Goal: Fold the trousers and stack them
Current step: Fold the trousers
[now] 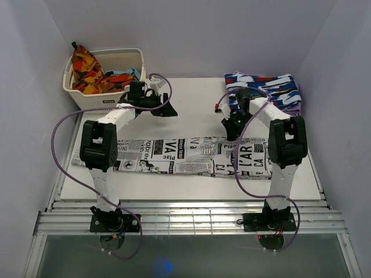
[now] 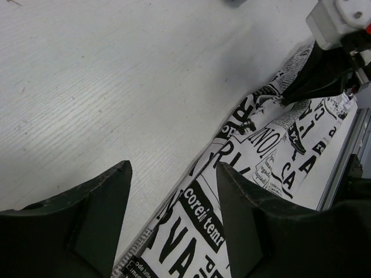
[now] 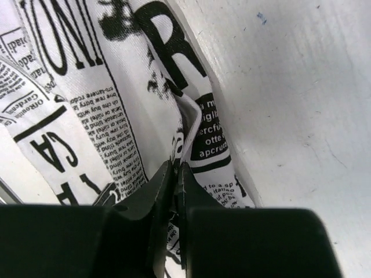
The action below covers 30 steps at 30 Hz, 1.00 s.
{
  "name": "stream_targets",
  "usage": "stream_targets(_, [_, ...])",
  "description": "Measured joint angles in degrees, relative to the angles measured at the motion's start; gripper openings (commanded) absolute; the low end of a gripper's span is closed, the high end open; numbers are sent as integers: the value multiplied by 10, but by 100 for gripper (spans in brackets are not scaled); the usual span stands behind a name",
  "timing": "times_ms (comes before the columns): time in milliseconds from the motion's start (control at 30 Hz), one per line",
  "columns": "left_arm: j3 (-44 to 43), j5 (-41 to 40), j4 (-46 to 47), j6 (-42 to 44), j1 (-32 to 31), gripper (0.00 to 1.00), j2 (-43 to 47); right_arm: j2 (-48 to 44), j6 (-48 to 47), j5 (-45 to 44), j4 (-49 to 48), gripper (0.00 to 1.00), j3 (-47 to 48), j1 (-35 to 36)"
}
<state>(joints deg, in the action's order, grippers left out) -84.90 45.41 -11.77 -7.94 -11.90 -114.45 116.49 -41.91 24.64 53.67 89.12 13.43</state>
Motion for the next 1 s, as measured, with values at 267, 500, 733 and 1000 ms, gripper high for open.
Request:
stream_targets(267, [0, -10, 1, -1, -23, 53, -4, -95, -1, 14, -50, 8, -75, 6])
stream_targets(500, [11, -22, 7, 4, -71, 37, -4, -177, 6, 9, -114, 8, -177, 26])
stream_targets(733, [132, -65, 31, -15, -87, 19, 23, -212, 65, -62, -201, 8, -189, 29])
stream_targets(1000, [257, -110, 13, -25, -103, 0, 75, -211, 116, -89, -262, 8, -220, 30])
